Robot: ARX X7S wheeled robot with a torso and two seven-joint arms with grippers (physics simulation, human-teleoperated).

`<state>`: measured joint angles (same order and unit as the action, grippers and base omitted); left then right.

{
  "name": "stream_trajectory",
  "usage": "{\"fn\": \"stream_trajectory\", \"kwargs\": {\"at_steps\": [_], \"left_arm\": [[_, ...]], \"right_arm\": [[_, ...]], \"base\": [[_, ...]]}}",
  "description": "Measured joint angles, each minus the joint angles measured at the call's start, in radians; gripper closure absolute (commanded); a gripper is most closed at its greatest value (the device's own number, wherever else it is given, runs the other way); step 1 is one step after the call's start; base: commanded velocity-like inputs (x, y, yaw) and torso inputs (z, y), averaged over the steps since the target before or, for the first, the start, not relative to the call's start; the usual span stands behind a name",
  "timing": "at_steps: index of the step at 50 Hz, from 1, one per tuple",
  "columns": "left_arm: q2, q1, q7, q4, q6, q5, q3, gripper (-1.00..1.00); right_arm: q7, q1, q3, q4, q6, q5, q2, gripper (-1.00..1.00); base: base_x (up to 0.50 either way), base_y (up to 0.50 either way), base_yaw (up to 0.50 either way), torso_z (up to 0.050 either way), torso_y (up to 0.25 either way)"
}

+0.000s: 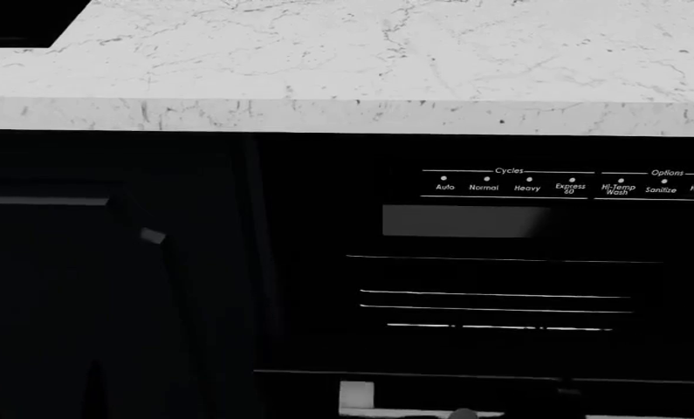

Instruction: Open the dishwasher door

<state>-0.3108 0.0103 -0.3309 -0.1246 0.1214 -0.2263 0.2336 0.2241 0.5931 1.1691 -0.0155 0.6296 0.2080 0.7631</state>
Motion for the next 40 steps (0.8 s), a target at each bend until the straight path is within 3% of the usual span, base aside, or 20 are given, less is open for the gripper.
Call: {"fn": "stream_trajectory", "kwargs": {"at_steps": [40], "left_arm": [[-0.013, -0.004, -0.011, -0.028, -0.006, -0.004, 0.012, -1.0]], "right_arm": [[0.253, -0.303, -0.013, -0.247, 0.078, -0.01, 0.111, 1.0]], "base": [[0.0, 0.0, 0.0, 0.0, 0.0]]}}
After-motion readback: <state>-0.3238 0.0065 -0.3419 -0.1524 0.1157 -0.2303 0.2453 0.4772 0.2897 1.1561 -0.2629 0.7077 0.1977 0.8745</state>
